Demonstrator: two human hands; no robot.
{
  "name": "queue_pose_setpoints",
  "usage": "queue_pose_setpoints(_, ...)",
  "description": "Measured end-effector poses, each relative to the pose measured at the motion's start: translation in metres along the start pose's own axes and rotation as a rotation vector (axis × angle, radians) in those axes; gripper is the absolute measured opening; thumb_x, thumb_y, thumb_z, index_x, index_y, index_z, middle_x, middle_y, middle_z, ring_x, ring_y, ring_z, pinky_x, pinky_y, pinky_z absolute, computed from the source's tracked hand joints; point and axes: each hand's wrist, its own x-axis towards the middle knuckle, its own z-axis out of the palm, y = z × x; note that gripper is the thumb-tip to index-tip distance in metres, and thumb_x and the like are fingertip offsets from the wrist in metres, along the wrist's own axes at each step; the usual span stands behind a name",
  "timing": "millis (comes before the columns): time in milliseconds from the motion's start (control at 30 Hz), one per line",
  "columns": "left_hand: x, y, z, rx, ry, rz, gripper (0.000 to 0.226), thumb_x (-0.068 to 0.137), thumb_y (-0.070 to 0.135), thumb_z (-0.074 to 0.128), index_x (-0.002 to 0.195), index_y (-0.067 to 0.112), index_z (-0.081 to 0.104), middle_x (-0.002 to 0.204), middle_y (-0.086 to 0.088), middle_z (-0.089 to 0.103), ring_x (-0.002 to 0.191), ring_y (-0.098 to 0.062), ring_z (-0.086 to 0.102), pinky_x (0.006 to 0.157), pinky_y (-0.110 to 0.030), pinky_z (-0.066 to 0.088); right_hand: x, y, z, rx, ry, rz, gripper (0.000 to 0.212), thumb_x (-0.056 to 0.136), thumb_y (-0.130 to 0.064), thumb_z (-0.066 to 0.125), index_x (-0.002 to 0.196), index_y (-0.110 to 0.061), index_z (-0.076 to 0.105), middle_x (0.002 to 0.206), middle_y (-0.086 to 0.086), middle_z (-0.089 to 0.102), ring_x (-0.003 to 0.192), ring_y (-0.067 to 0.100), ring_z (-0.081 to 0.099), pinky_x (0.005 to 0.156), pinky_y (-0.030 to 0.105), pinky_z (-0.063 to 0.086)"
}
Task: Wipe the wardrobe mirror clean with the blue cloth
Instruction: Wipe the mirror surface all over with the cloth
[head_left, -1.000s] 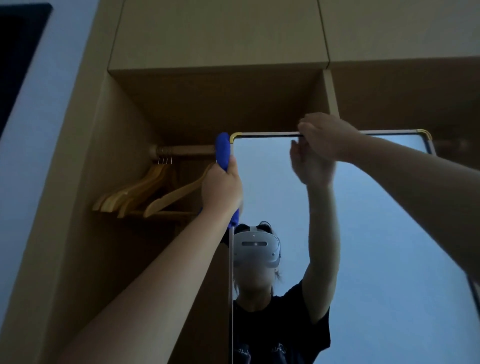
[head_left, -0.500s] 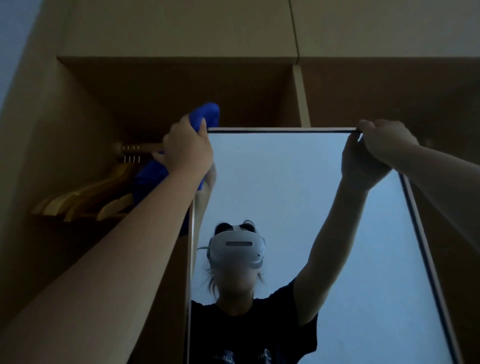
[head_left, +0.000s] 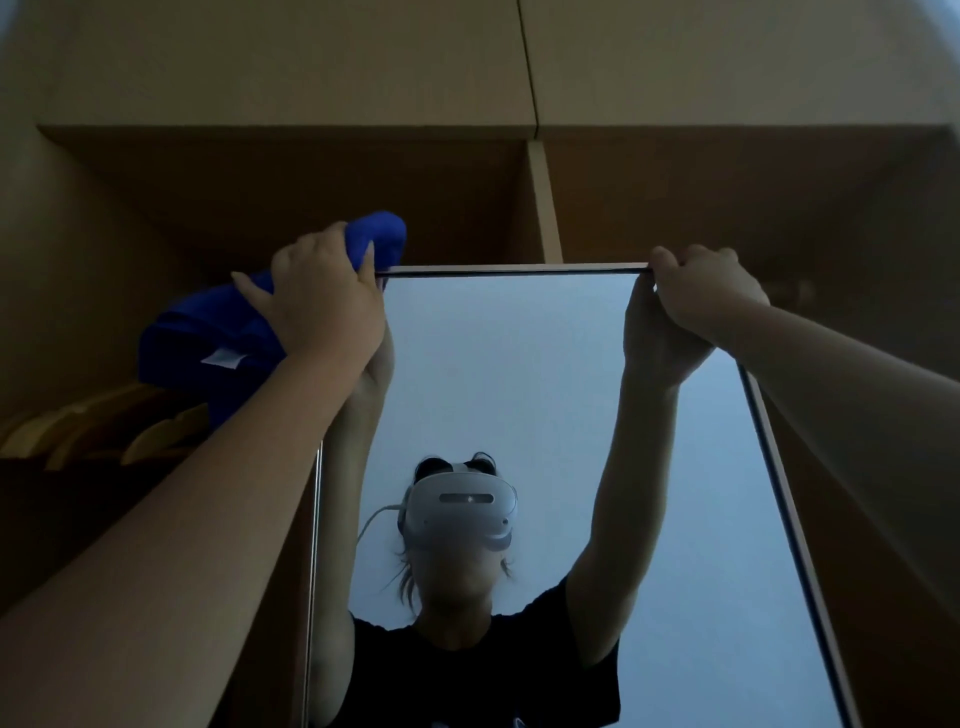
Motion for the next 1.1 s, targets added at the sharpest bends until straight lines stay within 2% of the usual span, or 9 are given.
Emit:
queue_pose_setpoints(233, -0.006, 0.017, -0.003, -0.044, 0.066, 0.183, 0.036, 0.097, 0.029, 0.039, 0.129, 0.015, 0.048, 0.12, -0.01, 0.06, 0.122, -0.031, 0.047, 0.112, -0.061, 0.009, 0.004, 0.007, -0.001, 0.018, -0.009, -0.024, 0.056, 0.097, -0.047, 0.023, 0.127, -0.006, 0.047, 0.125, 0.021, 0.044, 0.106, 0.04, 0.051, 0.081, 0.042, 0.038)
queue_pose_setpoints(367, -0.023, 0.029, 0.001, -0.007, -0.032, 0.391, 0.044, 0.095, 0.034, 0.042, 0.136, 0.018, 0.043, 0.133, -0.006, 0.054, 0.131, -0.026, 0.041, 0.112, -0.058, 0.004, 0.003, 0.007, -0.002, 0.012, -0.015, -0.04, 0.056, 0.097, -0.047, 0.024, 0.13, -0.006, 0.045, 0.128, 0.021, 0.043, 0.109, 0.041, 0.049, 0.086, 0.043, 0.039)
queue_pose_setpoints(467, -0.03, 0.05, 0.008, 0.034, -0.115, 0.466, 0.047, 0.096, 0.037, 0.04, 0.14, 0.022, 0.037, 0.144, -0.001, 0.044, 0.138, -0.022, 0.031, 0.112, -0.056, 0.001, 0.001, 0.009, -0.007, 0.091, -0.039, -0.073, 0.051, 0.099, -0.04, 0.021, 0.125, -0.005, 0.047, 0.126, 0.022, 0.047, 0.11, 0.04, 0.049, 0.089, 0.043, 0.038)
queue_pose_setpoints(567, -0.031, 0.072, 0.014, 0.027, -0.143, 0.446, 0.045, 0.098, 0.038, 0.035, 0.14, 0.023, 0.038, 0.143, 0.001, 0.045, 0.137, -0.021, 0.03, 0.113, -0.056, 0.0, -0.004, 0.016, -0.013, 0.265, -0.059, -0.085, 0.043, 0.102, -0.025, 0.017, 0.12, 0.0, 0.048, 0.125, 0.025, 0.049, 0.115, 0.037, 0.046, 0.092, 0.04, 0.035)
queue_pose_setpoints(633, -0.033, 0.079, 0.018, 0.036, -0.137, 0.426, 0.044, 0.097, 0.037, 0.036, 0.139, 0.022, 0.039, 0.141, 0.001, 0.047, 0.136, -0.022, 0.032, 0.112, -0.057, 0.001, -0.007, 0.025, -0.016, 0.398, -0.074, -0.095, 0.044, 0.103, -0.028, 0.02, 0.126, -0.004, 0.049, 0.131, 0.021, 0.049, 0.122, 0.031, 0.044, 0.095, 0.036, 0.032)
queue_pose_setpoints(700, -0.037, 0.083, 0.023, 0.048, -0.113, 0.408, 0.045, 0.097, 0.036, 0.037, 0.14, 0.021, 0.038, 0.142, -0.001, 0.046, 0.137, -0.023, 0.031, 0.112, -0.057, 0.001, -0.01, 0.036, -0.016, 0.472, -0.107, -0.134, 0.048, 0.102, -0.035, 0.023, 0.14, -0.011, 0.039, 0.146, 0.01, 0.039, 0.135, 0.022, 0.034, 0.108, 0.033, 0.024)
queue_pose_setpoints(767, -0.043, 0.088, 0.026, 0.061, -0.093, 0.397, 0.046, 0.097, 0.035, 0.038, 0.141, 0.021, 0.036, 0.145, -0.002, 0.043, 0.139, -0.024, 0.028, 0.112, -0.058, 0.0, -0.011, 0.043, -0.017, 0.48, -0.152, -0.168, 0.051, 0.102, -0.037, 0.024, 0.147, -0.013, 0.027, 0.154, 0.004, 0.026, 0.142, 0.017, 0.021, 0.115, 0.032, 0.015)
queue_pose_setpoints(967, -0.06, 0.1, 0.034, 0.063, -0.051, 0.355, 0.052, 0.096, 0.034, 0.042, 0.144, 0.02, 0.029, 0.151, -0.004, 0.035, 0.142, -0.026, 0.024, 0.111, -0.059, 0.0, -0.008, 0.049, -0.02, 0.455, -0.201, -0.226, 0.049, 0.104, -0.033, 0.019, 0.148, -0.011, 0.021, 0.156, 0.005, 0.018, 0.144, 0.02, 0.014, 0.117, 0.035, 0.012)
queue_pose_setpoints(1100, -0.084, 0.101, 0.037, 0.051, -0.015, 0.346, 0.056, 0.093, 0.033, 0.05, 0.144, 0.019, 0.032, 0.148, -0.005, 0.04, 0.139, -0.028, 0.03, 0.11, -0.061, 0.005, -0.008, 0.056, -0.012, 0.551, -0.244, -0.204, 0.056, 0.101, -0.044, 0.021, 0.149, -0.017, 0.016, 0.157, 0.0, 0.015, 0.144, 0.018, 0.012, 0.117, 0.036, 0.011)
